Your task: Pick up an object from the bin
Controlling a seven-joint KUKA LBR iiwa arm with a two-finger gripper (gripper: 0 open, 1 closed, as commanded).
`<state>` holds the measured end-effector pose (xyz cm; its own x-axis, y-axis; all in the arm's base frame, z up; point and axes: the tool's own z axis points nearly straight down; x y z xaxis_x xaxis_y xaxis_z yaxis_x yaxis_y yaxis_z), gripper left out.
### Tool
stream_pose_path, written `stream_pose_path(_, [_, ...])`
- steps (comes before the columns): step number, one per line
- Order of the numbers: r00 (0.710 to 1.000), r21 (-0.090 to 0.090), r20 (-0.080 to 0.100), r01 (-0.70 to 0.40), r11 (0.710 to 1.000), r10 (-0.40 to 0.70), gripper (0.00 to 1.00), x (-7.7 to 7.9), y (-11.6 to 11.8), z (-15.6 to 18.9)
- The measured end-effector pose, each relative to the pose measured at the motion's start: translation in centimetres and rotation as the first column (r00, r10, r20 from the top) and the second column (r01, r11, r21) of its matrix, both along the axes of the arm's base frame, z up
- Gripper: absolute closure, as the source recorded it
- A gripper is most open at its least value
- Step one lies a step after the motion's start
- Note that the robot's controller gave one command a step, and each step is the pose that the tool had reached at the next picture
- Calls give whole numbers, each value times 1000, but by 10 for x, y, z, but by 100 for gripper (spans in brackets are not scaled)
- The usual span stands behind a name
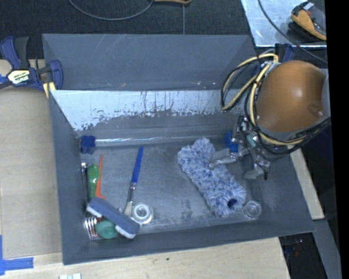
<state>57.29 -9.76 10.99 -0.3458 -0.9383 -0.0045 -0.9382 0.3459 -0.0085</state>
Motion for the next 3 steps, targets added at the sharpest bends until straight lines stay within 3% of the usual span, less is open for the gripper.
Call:
stream_pose_path(1, [999,1,3,53,999,-53,0,25,68,-38])
stream_pose_path(2, [884,-9,6,-467,884,467,100,3,56,-36])
stream_pose_path(3, [884,-9,5,-466,884,467,100,3,56,-36])
